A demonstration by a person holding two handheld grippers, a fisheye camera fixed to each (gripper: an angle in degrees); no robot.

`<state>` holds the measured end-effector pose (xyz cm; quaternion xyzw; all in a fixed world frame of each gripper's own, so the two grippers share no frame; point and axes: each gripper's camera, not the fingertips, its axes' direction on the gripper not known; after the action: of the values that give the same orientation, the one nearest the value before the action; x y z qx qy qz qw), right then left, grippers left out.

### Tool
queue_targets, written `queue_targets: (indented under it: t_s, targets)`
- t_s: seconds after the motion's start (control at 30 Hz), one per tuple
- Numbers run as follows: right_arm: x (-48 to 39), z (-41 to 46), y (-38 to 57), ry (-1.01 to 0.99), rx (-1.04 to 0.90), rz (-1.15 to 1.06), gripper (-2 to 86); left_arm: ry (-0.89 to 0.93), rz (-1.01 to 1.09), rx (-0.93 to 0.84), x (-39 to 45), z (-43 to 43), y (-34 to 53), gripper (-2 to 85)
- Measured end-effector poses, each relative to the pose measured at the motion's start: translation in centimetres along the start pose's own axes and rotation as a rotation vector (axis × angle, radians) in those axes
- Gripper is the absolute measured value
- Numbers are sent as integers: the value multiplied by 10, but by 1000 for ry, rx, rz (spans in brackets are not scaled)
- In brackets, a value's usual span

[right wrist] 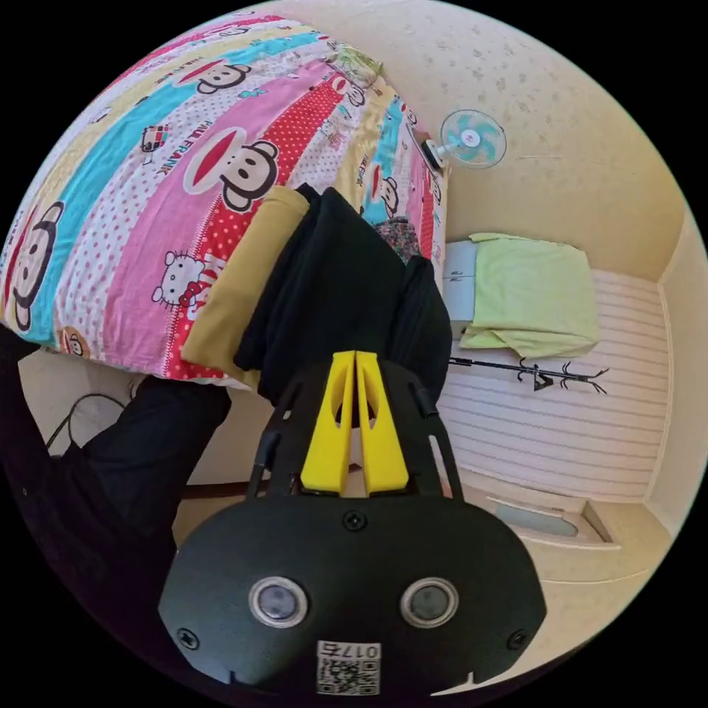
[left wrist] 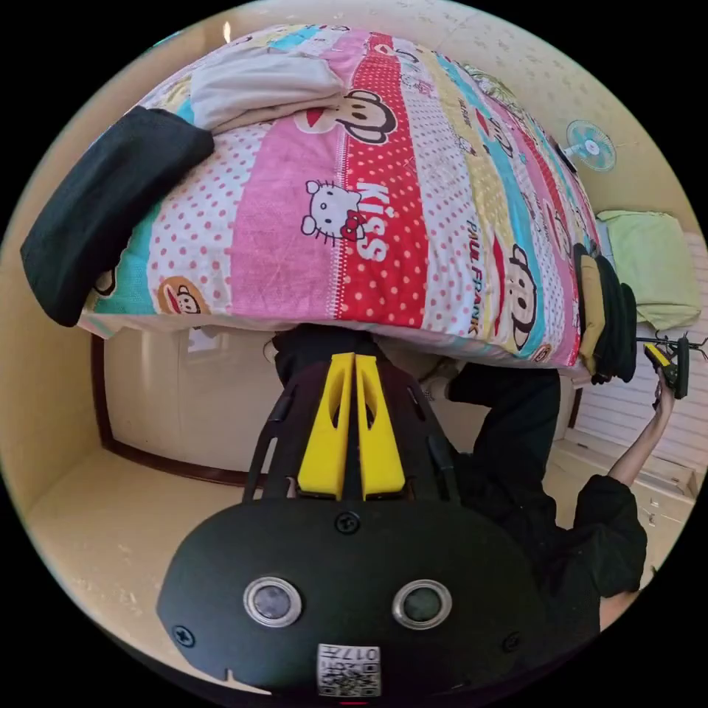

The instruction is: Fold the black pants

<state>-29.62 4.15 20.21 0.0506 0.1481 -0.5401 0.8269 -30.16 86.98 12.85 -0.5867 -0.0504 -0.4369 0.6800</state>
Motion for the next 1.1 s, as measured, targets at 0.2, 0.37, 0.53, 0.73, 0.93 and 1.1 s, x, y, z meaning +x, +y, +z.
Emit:
queue_targets:
  t_s: [0.2, 0.37, 0.53, 0.73, 0.93, 1.1]
  targets:
    - [-121, 8, -104, -718, 13, -403, 4, 500, -189, 162, -93, 15, 57, -10]
    - [-205, 20, -189, -1135, -121, -510, 7, 375, -286, 57, -124, 41, 85, -7]
    - [-285, -19, -269, -1411, -149, -669, 14, 21, -318, -58, -155, 21, 99, 1]
    - [-367, -73, -351, -1325, -27, -658, 71, 173, -377, 328, -224, -76, 111, 83]
    - [-446, -122, -415, -1410, 124, -707, 99, 314, -388, 687, -285, -170, 113, 133]
    - [-498, -136, -435, -1453, 246, -662, 124, 348, -456, 817, -319, -196, 103, 137]
